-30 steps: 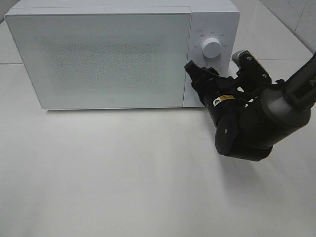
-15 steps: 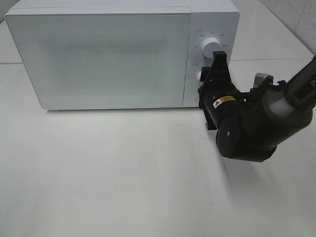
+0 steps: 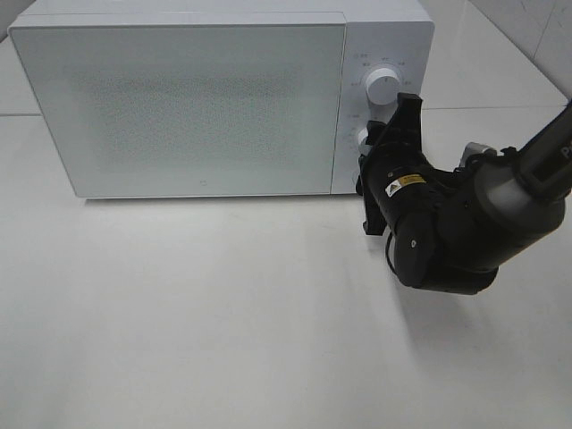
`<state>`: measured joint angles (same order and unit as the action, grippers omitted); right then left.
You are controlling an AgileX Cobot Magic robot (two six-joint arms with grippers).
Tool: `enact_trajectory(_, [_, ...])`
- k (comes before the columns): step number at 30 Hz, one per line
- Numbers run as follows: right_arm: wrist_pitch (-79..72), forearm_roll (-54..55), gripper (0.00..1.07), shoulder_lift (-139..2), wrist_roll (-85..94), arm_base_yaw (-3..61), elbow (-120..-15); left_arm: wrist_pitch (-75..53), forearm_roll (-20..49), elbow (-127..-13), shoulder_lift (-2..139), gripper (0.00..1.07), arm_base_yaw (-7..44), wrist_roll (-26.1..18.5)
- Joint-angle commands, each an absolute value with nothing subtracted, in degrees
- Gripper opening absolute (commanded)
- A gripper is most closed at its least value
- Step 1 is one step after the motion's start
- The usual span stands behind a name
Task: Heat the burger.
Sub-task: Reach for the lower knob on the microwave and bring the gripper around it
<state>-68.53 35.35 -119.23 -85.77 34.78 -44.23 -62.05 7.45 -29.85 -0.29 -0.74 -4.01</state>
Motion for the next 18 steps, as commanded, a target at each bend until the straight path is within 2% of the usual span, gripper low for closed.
enact_trajectory(1, [-70.7,22.9,0.0,-118.7,-86.9,35.4,-47.0,-61.4,7.7,-29.8,-1.5,0.99,-0.9,-3.8])
enact_trajectory(12, [-70.7,24.5,0.04,-118.7,-85.7,35.4,-47.0,-61.4,7.7,-29.8,-1.5,0.99,-0.9,-3.8])
enact_trajectory(14, [-70.7,26.2,0.11,-118.7,-84.7,35.4,-47.0,-61.4,7.7,-29.8,-1.5,0.99,-0.9,-3.8])
enact_trajectory(17, [-70.7,26.9,0.14,-118.7,-84.7,35.4,-47.0,-61.4,7.7,-29.8,-1.5,0.99,-0.9,-3.8])
enact_trajectory(18, [-70.8,28.6,0.19,-118.7,-84.6,35.4,-47.0,-61.4,7.7,-29.8,-1.5,0.99,-0.9,-3.8])
